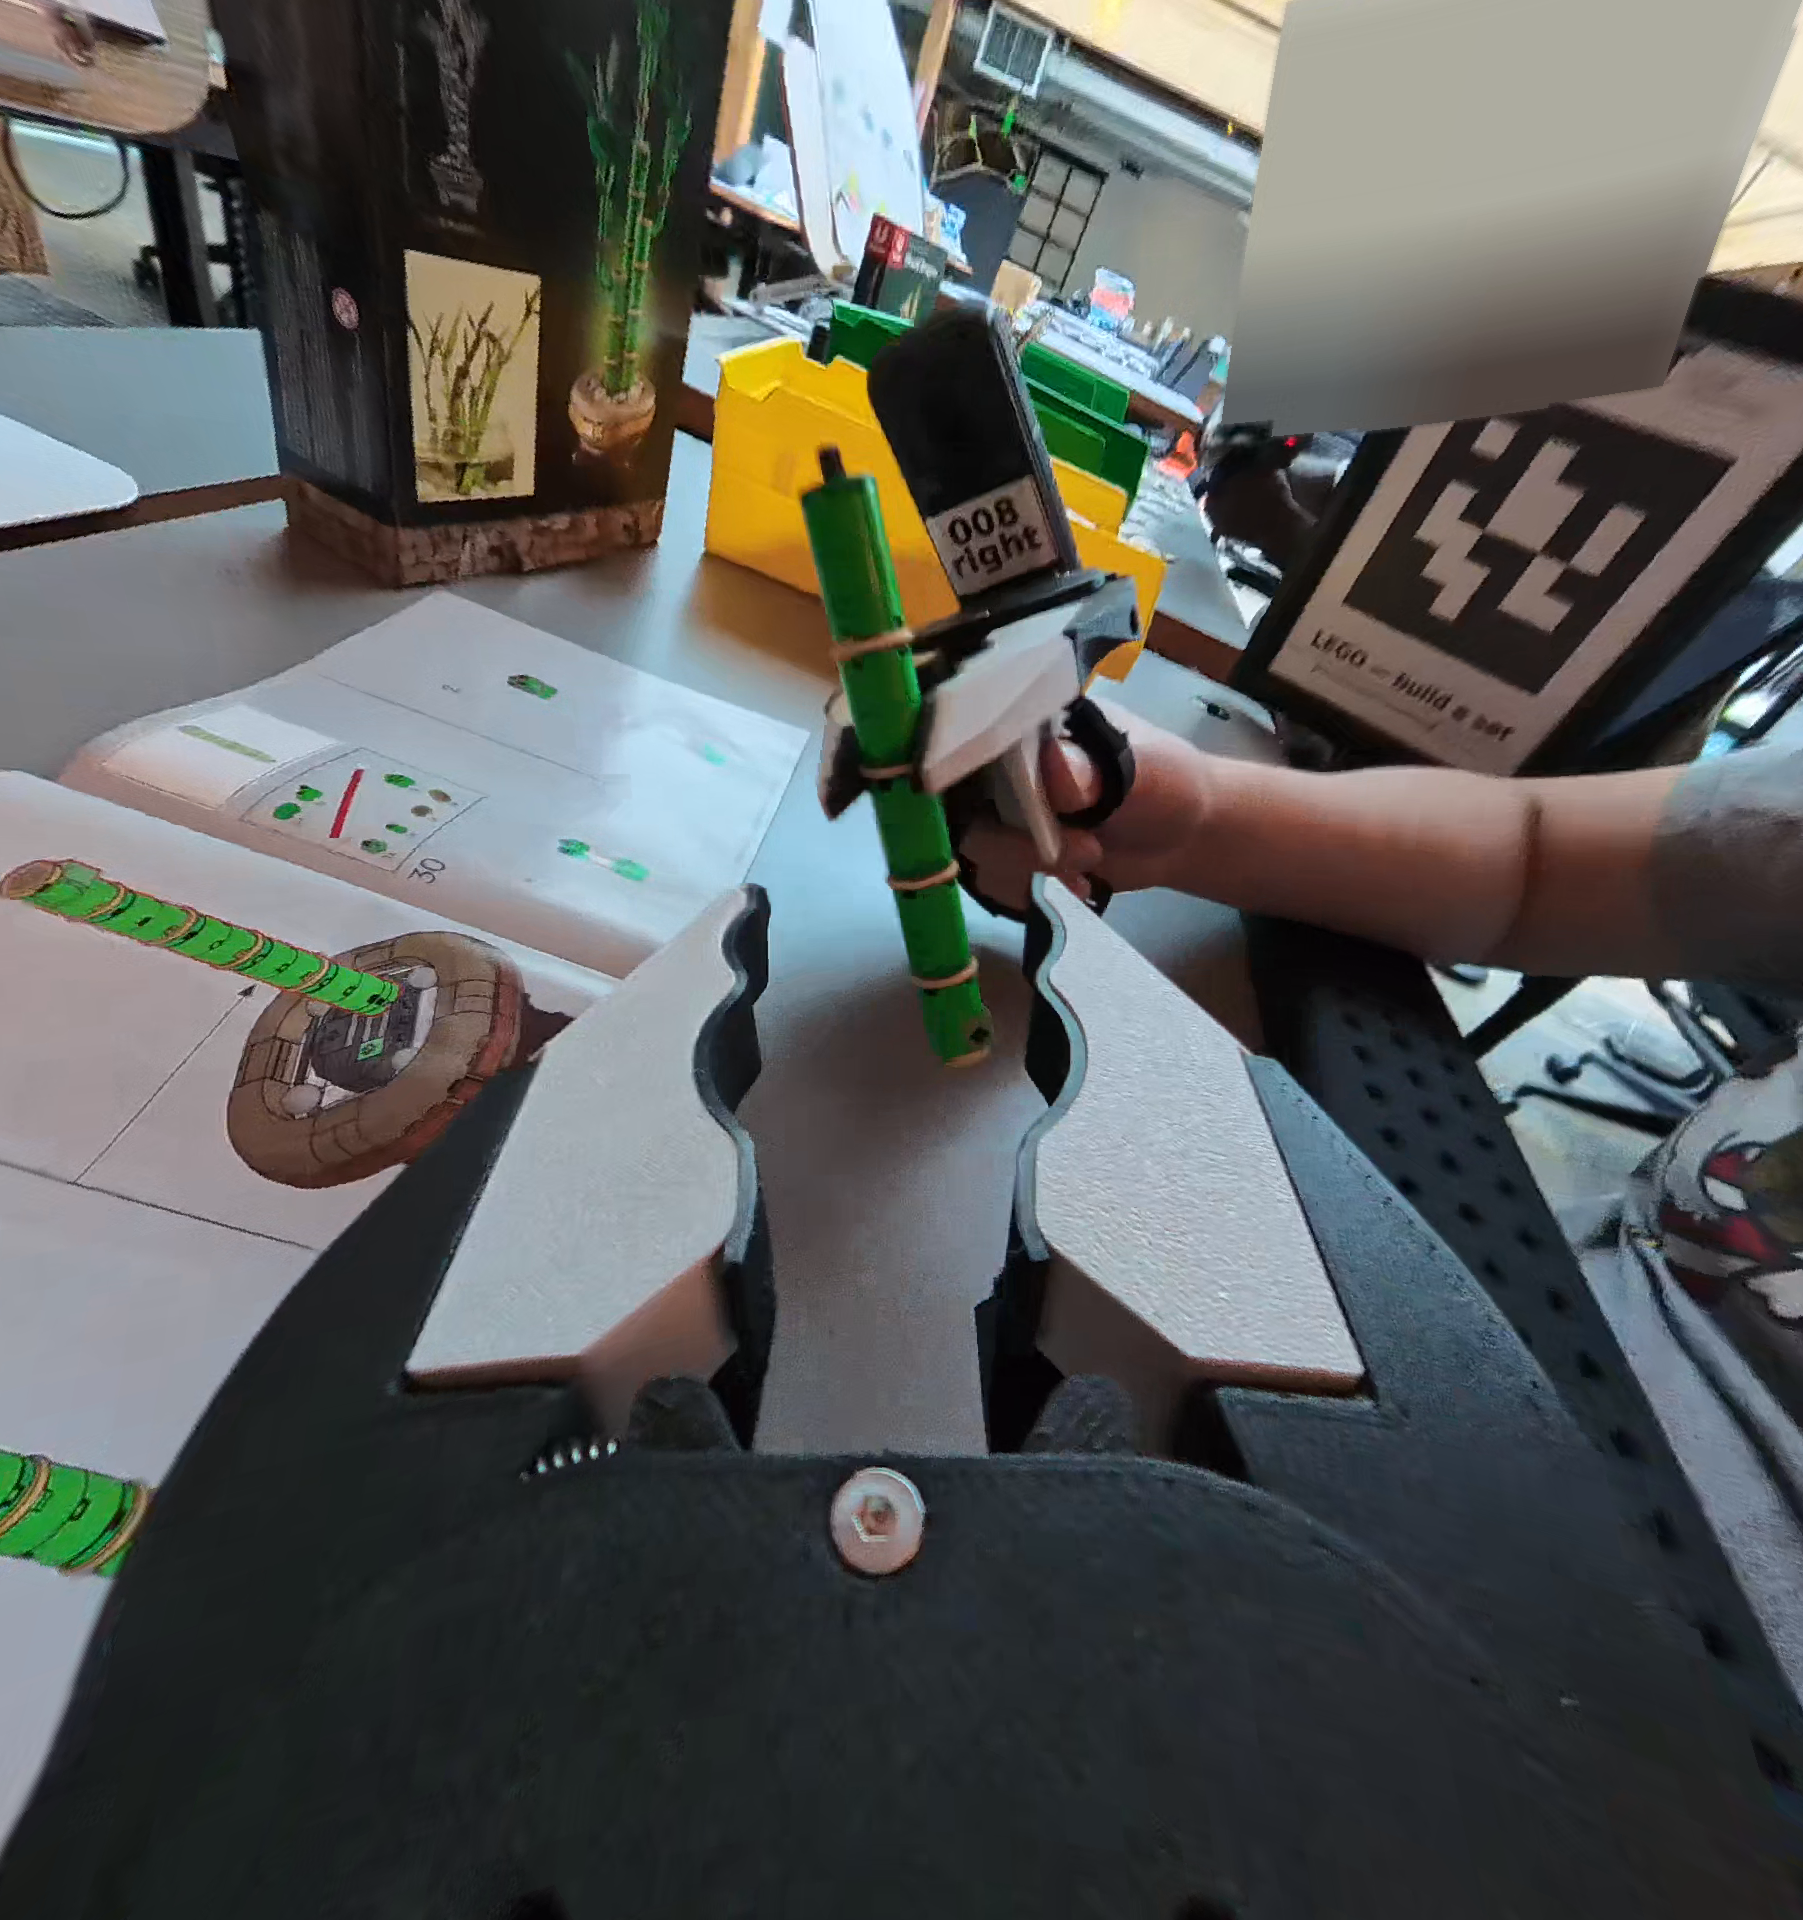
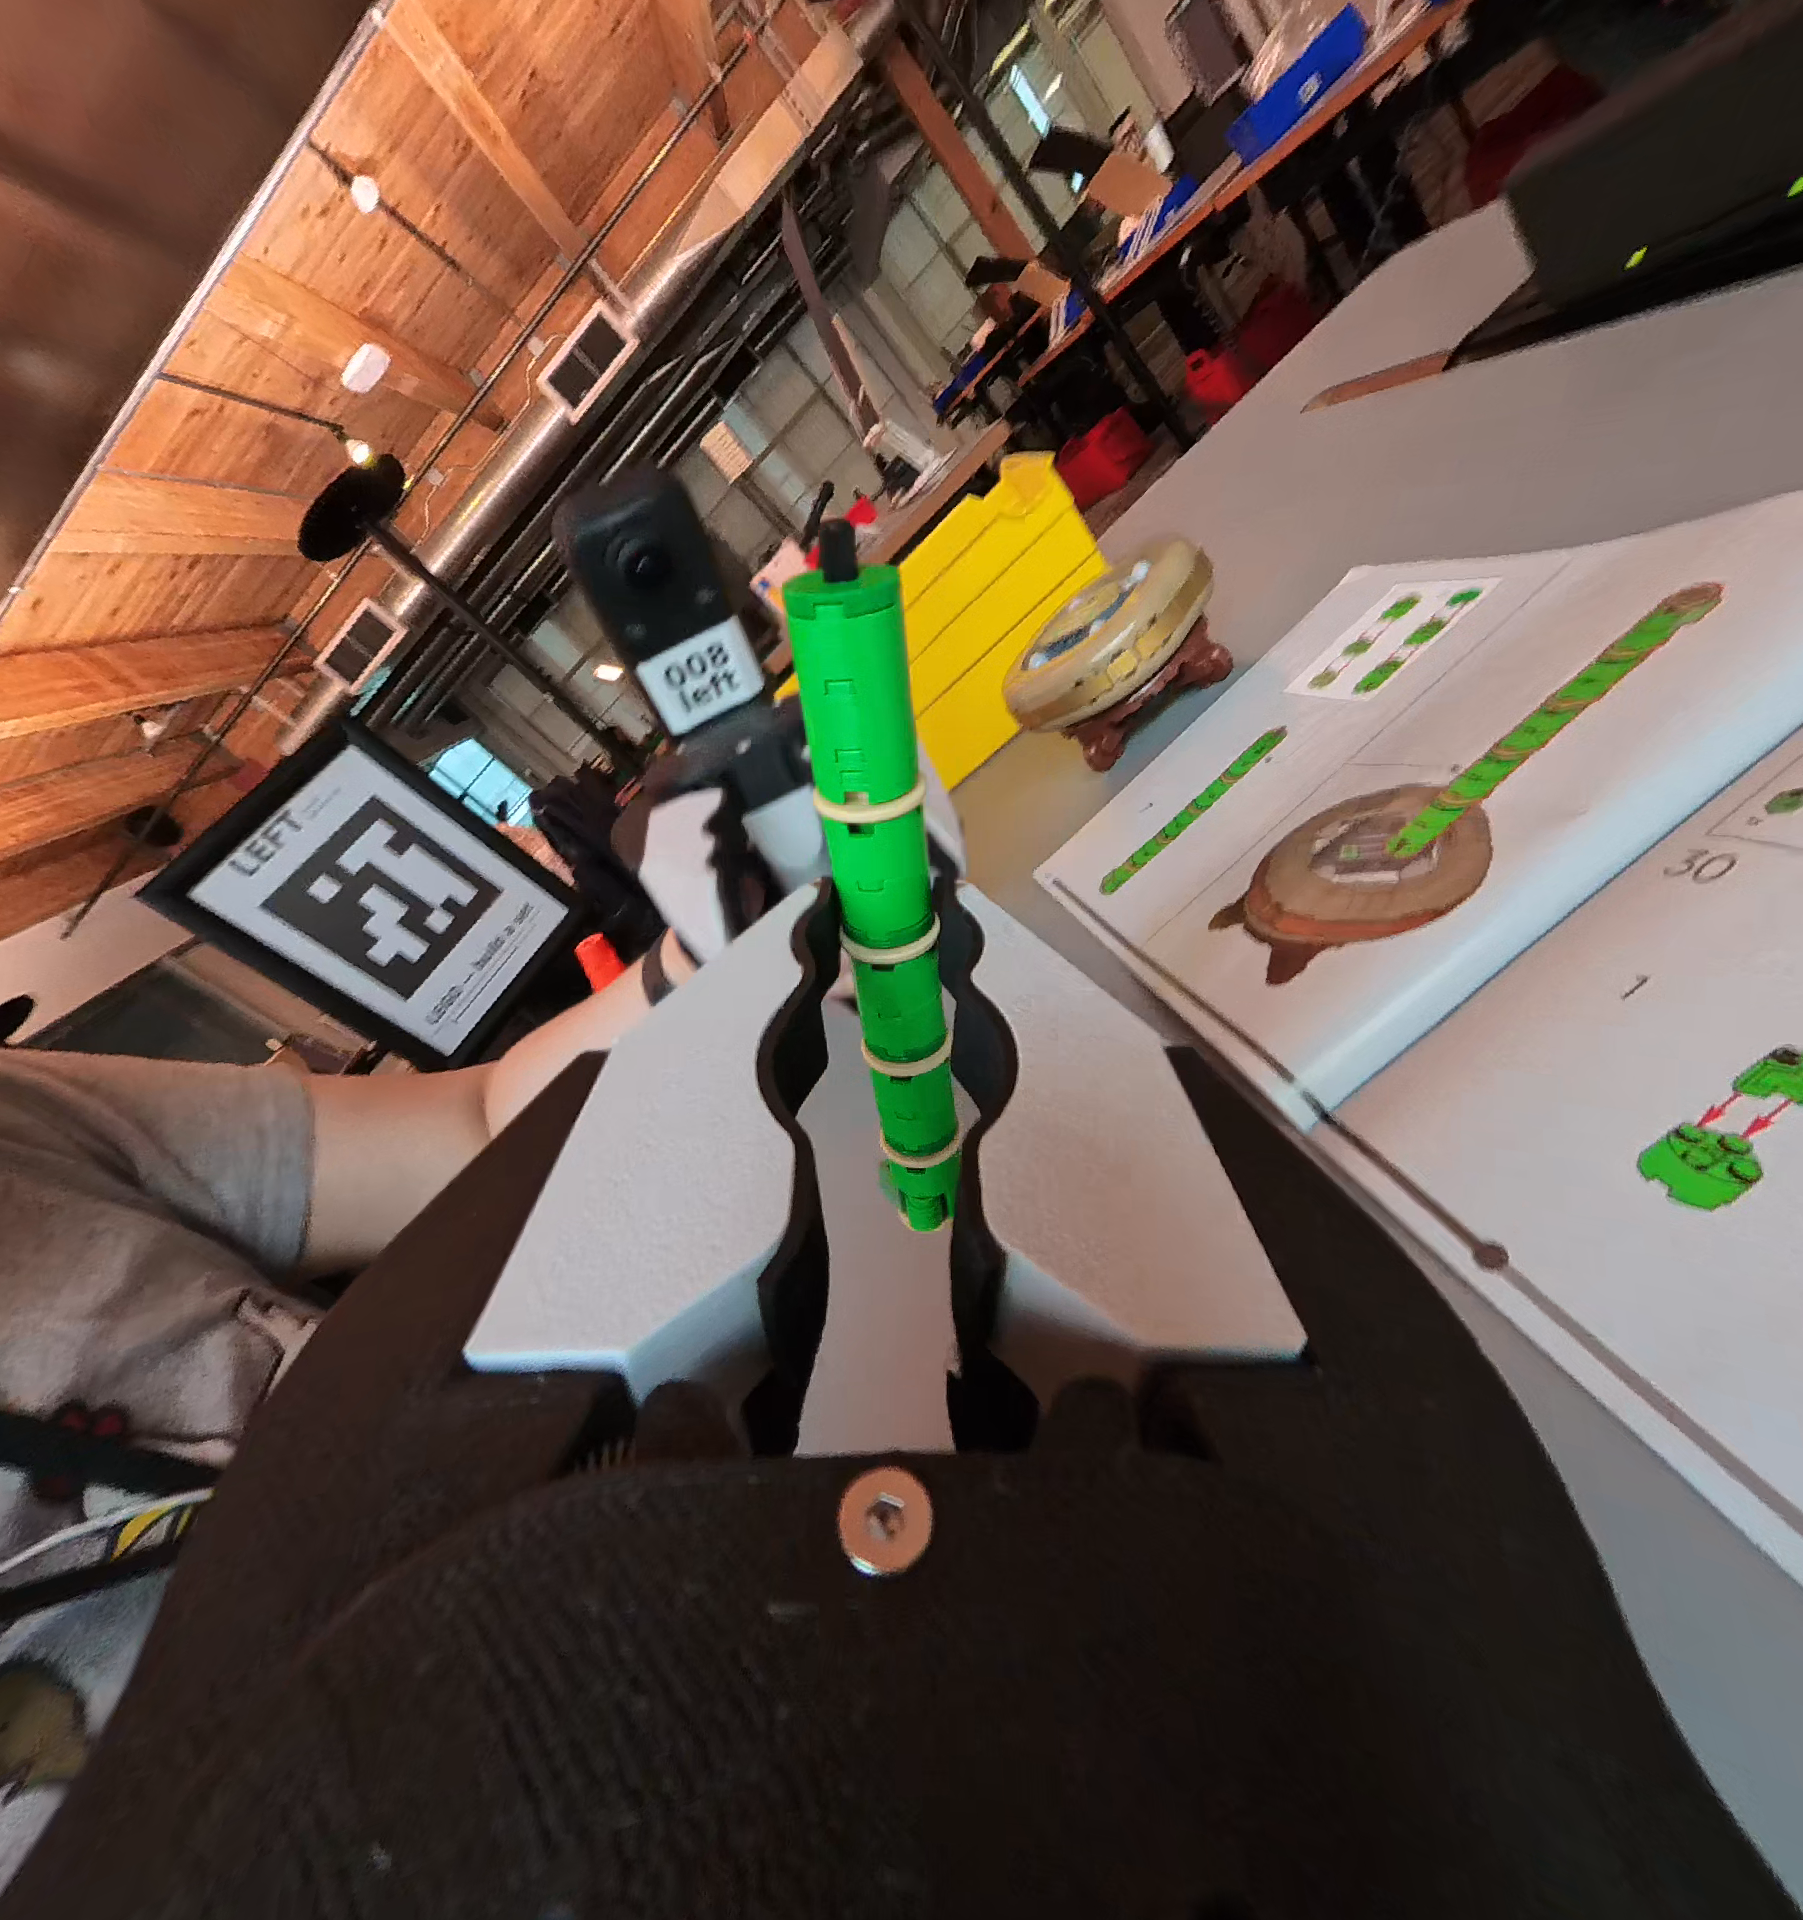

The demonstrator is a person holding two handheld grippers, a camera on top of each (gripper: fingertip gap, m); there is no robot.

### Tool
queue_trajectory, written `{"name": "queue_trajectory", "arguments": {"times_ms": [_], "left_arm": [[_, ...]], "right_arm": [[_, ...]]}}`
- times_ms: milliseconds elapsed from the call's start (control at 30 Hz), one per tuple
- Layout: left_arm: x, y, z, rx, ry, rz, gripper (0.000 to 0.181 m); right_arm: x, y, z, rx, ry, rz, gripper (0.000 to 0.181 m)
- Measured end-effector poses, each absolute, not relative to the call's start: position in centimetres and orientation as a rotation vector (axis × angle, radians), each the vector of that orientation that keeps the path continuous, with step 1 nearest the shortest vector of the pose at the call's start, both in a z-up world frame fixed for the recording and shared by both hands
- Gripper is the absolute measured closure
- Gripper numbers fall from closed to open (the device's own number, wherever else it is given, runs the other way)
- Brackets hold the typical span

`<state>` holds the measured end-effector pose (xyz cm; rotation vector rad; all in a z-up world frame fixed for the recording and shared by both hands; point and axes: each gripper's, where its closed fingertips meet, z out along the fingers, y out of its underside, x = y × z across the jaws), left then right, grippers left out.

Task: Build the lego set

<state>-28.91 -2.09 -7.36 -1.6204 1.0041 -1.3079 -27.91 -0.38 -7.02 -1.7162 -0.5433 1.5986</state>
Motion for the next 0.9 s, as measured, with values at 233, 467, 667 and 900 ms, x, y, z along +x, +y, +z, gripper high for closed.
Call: {"name": "queue_trajectory", "arguments": {"times_ms": [233,467,667,900], "left_arm": [[-27.3,-3.6,-8.5,-1.666,1.08,-1.379,0.144],[-27.6,-3.4,-9.0,-1.747,1.013,-1.52,0.148],[-27.4,-3.5,-9.6,-1.825,0.956,-1.604,0.148],[-26.5,-3.7,-10.8,-1.892,0.945,-1.627,0.148]], "right_arm": [[-29.3,-0.3,-6.9,-1.73,-0.484,1.647,0.164],[-29.4,0.0,-8.6,-1.849,-0.226,1.897,0.164],[-28.2,1.0,-9.3,-1.85,-0.042,2.009,0.165],[-28.6,0.6,-9.1,-1.867,-0.114,1.947,0.165]]}}
